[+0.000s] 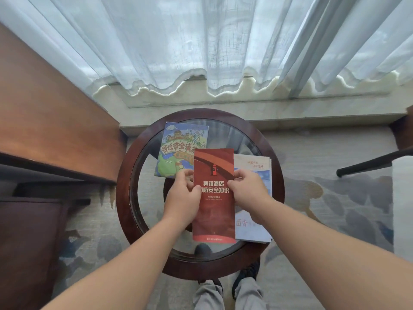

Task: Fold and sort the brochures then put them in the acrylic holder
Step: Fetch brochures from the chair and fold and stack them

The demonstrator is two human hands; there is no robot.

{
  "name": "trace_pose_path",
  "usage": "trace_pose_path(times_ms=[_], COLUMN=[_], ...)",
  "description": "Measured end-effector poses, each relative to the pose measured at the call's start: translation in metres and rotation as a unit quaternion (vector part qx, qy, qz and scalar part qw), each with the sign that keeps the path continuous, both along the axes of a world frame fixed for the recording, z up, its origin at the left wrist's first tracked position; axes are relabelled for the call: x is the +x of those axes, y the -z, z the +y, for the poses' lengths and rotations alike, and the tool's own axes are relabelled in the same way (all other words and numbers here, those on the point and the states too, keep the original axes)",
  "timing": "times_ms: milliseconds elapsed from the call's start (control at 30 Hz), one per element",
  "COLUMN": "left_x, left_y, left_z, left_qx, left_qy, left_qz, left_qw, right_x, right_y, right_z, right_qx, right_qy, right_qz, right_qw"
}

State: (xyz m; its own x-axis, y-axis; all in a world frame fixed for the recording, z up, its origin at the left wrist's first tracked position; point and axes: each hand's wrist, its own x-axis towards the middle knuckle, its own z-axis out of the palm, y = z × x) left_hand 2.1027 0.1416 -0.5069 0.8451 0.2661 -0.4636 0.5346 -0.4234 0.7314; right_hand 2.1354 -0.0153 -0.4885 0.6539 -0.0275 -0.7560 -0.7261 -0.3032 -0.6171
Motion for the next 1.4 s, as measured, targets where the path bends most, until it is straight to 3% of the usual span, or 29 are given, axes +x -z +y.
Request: trace_pose_path(times_ms=[133, 367, 467, 567, 633, 700, 800, 933, 1033, 1100, 1200, 1233, 1300, 1400], left_x=[0.012, 0.032, 0.029, 0.024, 0.025, 0.026, 0.019, -0.014, -0.032, -0.024, 0.027, 0.048, 0.082, 0.111], left_y=[0.007, 0.031, 0.039, 0.046, 0.051, 0.059, 0.073, 0.083, 0.079, 0.072, 0.062, 0.060, 0.061, 0.071], left_z=[-0.041, -0.094, -0.096, -0.097, -0.103, -0.111, -0.104, -0.066, -0.050, -0.047, -0.032, -0.020, 0.009, 0.042], left_qx=[0.052, 0.097, 0.165, 0.284, 0.287, 0.283, 0.305, 0.331, 0.332, 0.322, 0.337, 0.354, 0.358, 0.371], left_qy=[0.078, 0.128, 0.148, 0.212, 0.286, 0.384, 0.438, 0.497, 0.513, 0.469, 0.258, 0.180, 0.089, 0.020], left_qz=[-0.014, 0.013, 0.040, -0.024, -0.096, -0.087, -0.054, -0.075, -0.067, -0.100, -0.124, -0.101, 0.030, 0.132], left_qw=[0.996, 0.987, 0.974, 0.935, 0.909, 0.875, 0.844, 0.798, 0.789, 0.817, 0.897, 0.912, 0.929, 0.919], right_x=[0.000, 0.008, 0.004, 0.005, 0.011, 0.015, 0.011, 0.008, 0.009, 0.010, 0.013, 0.014, 0.014, 0.013], right_y=[0.002, 0.026, 0.035, 0.042, 0.046, 0.050, 0.056, 0.059, 0.057, 0.056, 0.055, 0.055, 0.057, 0.060], right_z=[-0.036, -0.075, -0.078, -0.080, -0.085, -0.089, -0.087, -0.080, -0.079, -0.078, -0.075, -0.074, -0.073, -0.072], right_qx=[-0.152, -0.201, -0.270, -0.329, -0.341, -0.348, -0.365, -0.379, -0.381, -0.379, -0.378, -0.378, -0.381, -0.381], right_qy=[-0.065, -0.088, -0.207, -0.357, -0.426, -0.470, -0.491, -0.492, -0.493, -0.494, -0.496, -0.496, -0.494, -0.494], right_qz=[-0.069, -0.073, -0.093, -0.141, -0.147, -0.136, -0.121, -0.099, -0.088, -0.081, -0.076, -0.075, -0.079, -0.083], right_qw=[0.984, 0.973, 0.936, 0.863, 0.825, 0.800, 0.782, 0.778, 0.777, 0.778, 0.778, 0.778, 0.778, 0.777])
